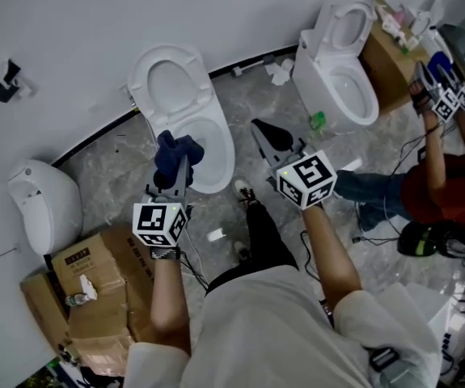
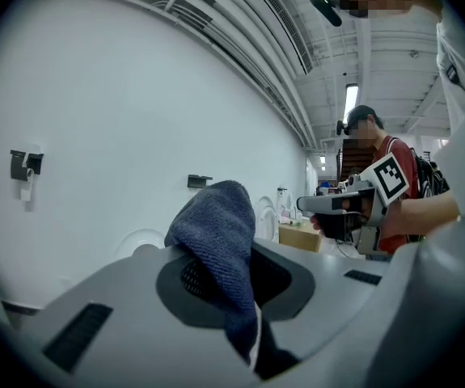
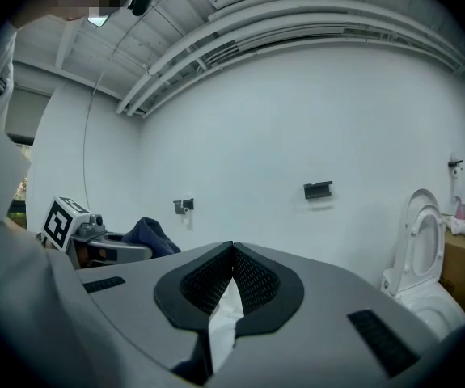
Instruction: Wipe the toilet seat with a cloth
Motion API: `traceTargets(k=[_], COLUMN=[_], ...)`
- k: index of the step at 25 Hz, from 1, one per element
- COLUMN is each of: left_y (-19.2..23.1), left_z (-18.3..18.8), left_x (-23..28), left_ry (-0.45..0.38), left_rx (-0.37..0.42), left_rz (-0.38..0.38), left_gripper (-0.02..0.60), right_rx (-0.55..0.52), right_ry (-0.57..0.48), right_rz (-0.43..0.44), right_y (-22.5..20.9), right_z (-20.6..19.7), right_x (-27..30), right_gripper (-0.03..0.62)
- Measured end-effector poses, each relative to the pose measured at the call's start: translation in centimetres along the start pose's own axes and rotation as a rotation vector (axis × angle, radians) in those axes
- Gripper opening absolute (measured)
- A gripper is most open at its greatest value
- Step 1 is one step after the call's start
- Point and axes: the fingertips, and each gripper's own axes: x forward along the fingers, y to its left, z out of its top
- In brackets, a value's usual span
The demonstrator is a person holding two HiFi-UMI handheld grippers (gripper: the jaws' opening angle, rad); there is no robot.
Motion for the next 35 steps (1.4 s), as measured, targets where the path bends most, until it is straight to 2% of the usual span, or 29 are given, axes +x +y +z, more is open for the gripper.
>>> traceTargets(k=[6, 11, 23, 30, 35], left_y=[2.1, 3.5, 8.7, 10.1, 11.5], left_z=[-2.1, -4.3, -10.5, -15.1, -18.3], left_x=[5.5, 9.9, 18.6, 23.9, 26.9], left_ry=[0.029, 0.04, 0.106, 0.17, 0.205], left_rx=[-0.026, -0.078, -0.141, -0.124, -0.139], left_rz=[-0.002, 0.007, 0.051, 0.01, 0.025], left_gripper=[0.043, 0.043, 0.043, 0.043, 0.043], right_rx=[0.058, 0.034, 0.046, 0.03, 0.036], right_ry=[0.018, 0.049, 0.084, 0.122, 0.137], right_rz=[-0.001, 0.005, -0.069, -0.035, 0.013], right_y=[-4.1, -6.8, -13.3, -15.2, -15.8], right_z=[-2.4, -5.1, -11.4, -15.4, -18.1], right_x=[4.1, 7.6, 13.9, 16.6, 18.6], right_gripper=[0.02, 0.02, 0.02, 0.02, 0.02])
